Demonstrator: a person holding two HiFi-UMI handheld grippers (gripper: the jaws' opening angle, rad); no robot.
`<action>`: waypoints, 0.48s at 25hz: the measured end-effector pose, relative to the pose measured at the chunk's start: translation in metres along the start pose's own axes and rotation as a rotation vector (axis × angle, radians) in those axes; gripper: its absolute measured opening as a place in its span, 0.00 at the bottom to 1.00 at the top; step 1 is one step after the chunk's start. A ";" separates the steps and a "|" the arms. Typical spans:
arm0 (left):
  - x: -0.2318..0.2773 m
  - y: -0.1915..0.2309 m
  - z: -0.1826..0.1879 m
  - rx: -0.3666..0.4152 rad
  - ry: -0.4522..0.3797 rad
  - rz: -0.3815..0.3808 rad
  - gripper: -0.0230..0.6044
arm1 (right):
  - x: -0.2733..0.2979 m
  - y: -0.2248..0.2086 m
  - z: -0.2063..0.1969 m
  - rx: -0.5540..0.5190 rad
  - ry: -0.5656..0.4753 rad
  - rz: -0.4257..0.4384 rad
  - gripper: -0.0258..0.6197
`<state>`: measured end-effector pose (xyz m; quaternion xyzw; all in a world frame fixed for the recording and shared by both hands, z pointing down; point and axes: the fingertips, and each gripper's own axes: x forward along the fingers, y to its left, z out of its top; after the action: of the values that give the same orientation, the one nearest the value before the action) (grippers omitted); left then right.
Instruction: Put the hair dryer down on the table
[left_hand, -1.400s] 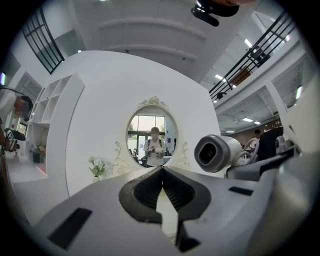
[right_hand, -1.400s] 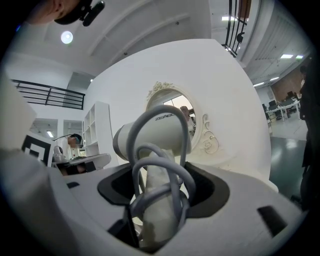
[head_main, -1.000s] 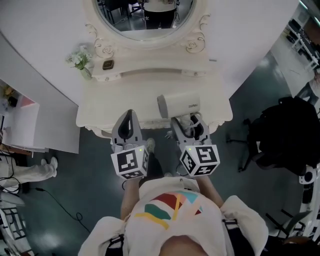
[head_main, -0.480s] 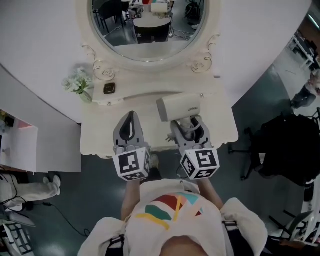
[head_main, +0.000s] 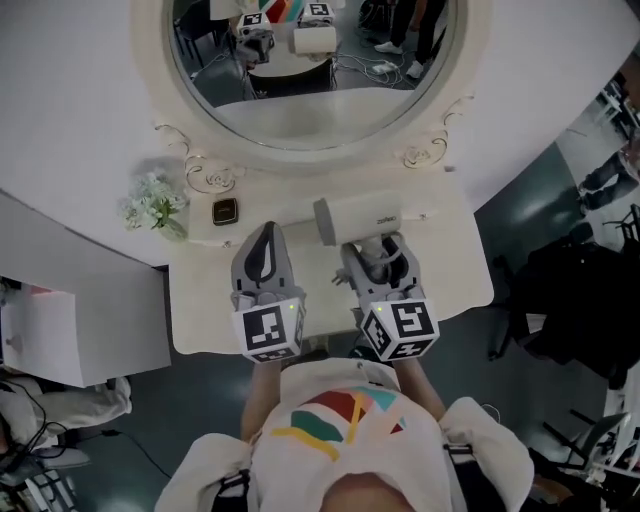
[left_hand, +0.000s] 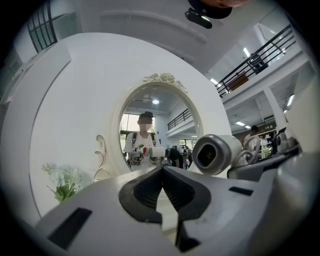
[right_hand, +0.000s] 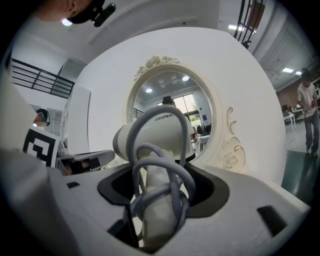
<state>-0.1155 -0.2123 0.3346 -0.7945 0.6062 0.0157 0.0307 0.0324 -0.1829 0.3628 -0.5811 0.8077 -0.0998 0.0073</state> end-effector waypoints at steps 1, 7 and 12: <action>0.006 0.004 -0.001 -0.003 -0.002 0.000 0.04 | 0.007 0.001 -0.001 0.001 0.007 0.001 0.45; 0.028 0.006 -0.007 -0.008 0.009 0.000 0.04 | 0.030 -0.004 -0.004 -0.004 0.040 0.006 0.45; 0.034 0.003 -0.010 -0.011 0.028 0.013 0.04 | 0.038 -0.011 -0.004 0.010 0.055 0.018 0.45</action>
<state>-0.1096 -0.2465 0.3426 -0.7908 0.6117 0.0082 0.0180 0.0295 -0.2217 0.3723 -0.5709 0.8122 -0.1197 -0.0112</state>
